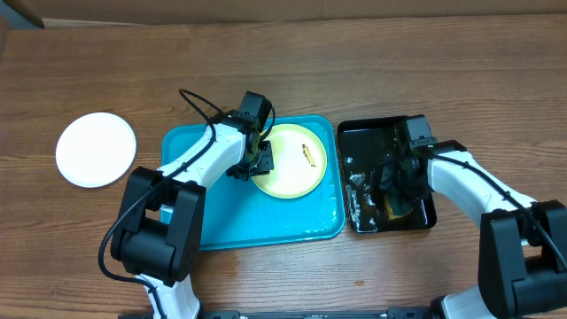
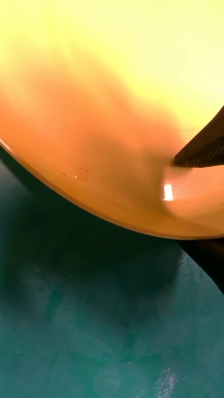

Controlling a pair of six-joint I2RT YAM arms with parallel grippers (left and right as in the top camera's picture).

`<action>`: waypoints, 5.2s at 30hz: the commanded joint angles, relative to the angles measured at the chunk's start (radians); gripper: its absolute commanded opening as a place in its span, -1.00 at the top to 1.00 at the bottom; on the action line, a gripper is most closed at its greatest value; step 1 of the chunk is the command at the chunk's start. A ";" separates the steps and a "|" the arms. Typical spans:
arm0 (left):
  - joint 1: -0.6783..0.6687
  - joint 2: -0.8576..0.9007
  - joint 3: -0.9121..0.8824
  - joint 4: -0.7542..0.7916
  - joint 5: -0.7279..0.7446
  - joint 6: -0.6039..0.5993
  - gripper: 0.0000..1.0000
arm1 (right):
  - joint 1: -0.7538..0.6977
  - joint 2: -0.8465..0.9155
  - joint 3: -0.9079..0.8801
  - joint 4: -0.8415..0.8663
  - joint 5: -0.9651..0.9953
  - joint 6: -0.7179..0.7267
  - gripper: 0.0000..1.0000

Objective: Clean dirty plates on tray and stack at the side
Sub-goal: 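Wipe the sponge around the black tray water with the right gripper, then carry the wet sponge with the right gripper onto the yellow plate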

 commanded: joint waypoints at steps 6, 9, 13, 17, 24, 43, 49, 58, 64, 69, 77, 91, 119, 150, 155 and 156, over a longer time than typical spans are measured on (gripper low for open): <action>0.013 0.048 -0.005 -0.013 -0.017 0.024 0.14 | 0.004 0.013 0.063 -0.082 -0.077 0.005 -0.22; 0.014 0.048 -0.005 -0.012 -0.017 0.024 0.12 | 0.004 0.014 0.053 -0.145 -0.077 0.005 -0.18; 0.014 0.048 -0.005 -0.012 -0.017 0.024 0.11 | 0.004 0.014 0.038 -0.158 -0.075 0.005 -0.19; 0.014 0.048 -0.005 -0.012 -0.017 0.023 0.10 | 0.004 0.014 0.034 -0.126 -0.073 0.006 0.28; 0.014 0.048 -0.005 -0.012 -0.017 0.024 0.10 | 0.004 0.014 0.029 -0.076 -0.005 0.059 0.76; 0.014 0.048 -0.005 -0.013 -0.018 0.024 0.03 | 0.004 0.012 0.267 -0.186 0.021 0.050 -0.59; 0.014 0.048 -0.005 -0.013 -0.018 0.024 0.01 | 0.004 0.016 0.203 -0.228 0.040 0.050 -0.59; 0.014 0.048 -0.005 -0.012 -0.017 0.023 0.01 | 0.006 0.017 -0.026 -0.030 0.017 0.050 -0.28; 0.014 0.048 -0.005 -0.012 -0.018 0.023 0.00 | 0.007 0.017 -0.015 -0.034 0.015 0.050 0.74; 0.014 0.048 -0.005 -0.012 -0.017 0.023 -0.03 | 0.007 0.016 0.106 -0.179 0.010 0.050 0.40; 0.014 0.048 -0.005 -0.012 -0.018 0.023 -0.07 | 0.007 0.018 0.157 -0.158 0.060 0.023 -0.28; 0.014 0.048 -0.005 -0.012 -0.018 0.023 -0.08 | 0.007 0.018 -0.016 0.041 0.062 0.024 0.17; 0.014 0.048 -0.005 -0.013 -0.023 0.024 0.92 | 0.005 -0.089 0.290 -0.225 0.009 0.031 0.93; 0.014 0.048 -0.005 -0.016 -0.021 0.019 0.49 | 0.024 -0.053 0.240 0.002 0.005 -0.159 0.93; 0.014 0.048 -0.005 -0.017 -0.009 0.019 0.70 | 0.053 -0.053 0.240 0.013 -0.170 -0.237 0.93; 0.014 0.048 -0.005 -0.017 -0.004 0.019 0.76 | 0.060 -0.053 0.240 0.018 -0.181 -0.239 0.93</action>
